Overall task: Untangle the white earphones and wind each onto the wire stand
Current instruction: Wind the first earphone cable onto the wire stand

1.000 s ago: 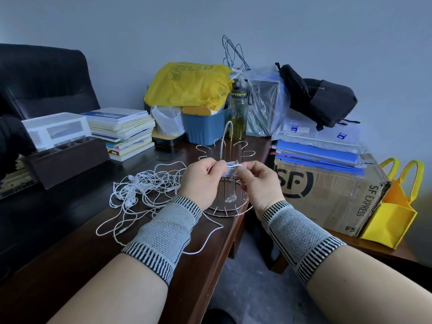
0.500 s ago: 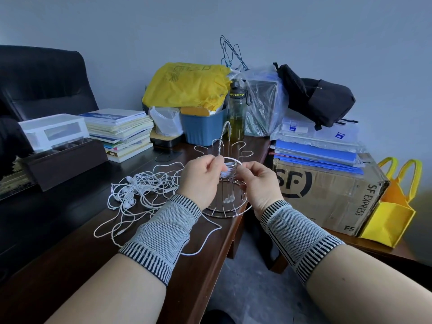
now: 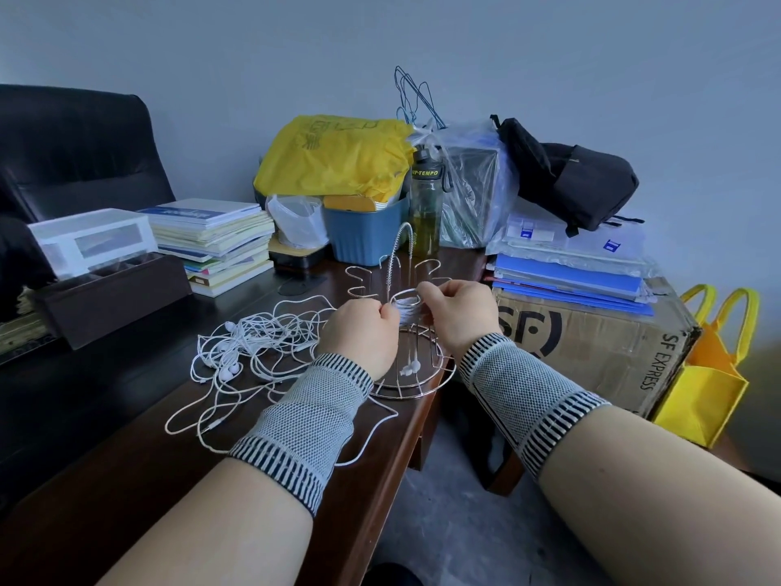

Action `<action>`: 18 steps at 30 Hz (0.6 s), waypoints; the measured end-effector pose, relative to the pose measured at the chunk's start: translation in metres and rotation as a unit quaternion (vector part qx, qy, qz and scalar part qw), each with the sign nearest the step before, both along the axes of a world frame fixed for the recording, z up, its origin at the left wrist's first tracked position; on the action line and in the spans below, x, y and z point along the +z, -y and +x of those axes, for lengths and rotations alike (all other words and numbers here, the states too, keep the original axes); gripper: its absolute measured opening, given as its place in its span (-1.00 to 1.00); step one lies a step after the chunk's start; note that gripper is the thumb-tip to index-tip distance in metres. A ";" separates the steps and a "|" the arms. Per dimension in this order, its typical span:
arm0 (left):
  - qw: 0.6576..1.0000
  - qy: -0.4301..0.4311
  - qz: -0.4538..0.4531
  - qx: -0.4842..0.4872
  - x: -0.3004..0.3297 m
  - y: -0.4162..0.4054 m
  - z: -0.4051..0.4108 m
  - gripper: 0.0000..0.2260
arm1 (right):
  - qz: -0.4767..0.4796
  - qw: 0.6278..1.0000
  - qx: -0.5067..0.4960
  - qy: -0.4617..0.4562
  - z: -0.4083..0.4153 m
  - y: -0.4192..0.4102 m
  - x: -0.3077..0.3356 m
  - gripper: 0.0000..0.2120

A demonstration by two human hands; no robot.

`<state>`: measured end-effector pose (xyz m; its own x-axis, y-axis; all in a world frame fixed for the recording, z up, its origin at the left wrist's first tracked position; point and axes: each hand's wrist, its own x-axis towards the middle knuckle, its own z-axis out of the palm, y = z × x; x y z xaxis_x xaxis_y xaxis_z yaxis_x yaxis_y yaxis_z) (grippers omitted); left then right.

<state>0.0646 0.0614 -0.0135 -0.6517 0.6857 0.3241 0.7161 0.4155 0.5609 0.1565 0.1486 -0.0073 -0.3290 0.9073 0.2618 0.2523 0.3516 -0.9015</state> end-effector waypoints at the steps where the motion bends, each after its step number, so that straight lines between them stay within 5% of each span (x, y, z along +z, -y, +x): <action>1: 1.000 0.021 0.006 -0.004 -0.001 0.000 0.000 -0.63 | -0.001 1.000 -0.007 0.004 -0.001 0.000 0.001 -0.69; 6: 0.996 0.080 0.020 -0.030 -0.009 0.006 -0.001 -0.63 | -0.017 1.000 -0.008 -0.001 -0.001 -0.001 -0.004 -0.72; 18: 0.993 -0.011 -0.050 -0.103 -0.021 0.019 0.011 -0.78 | -0.033 0.990 0.124 -0.058 0.011 0.022 -0.023 -0.77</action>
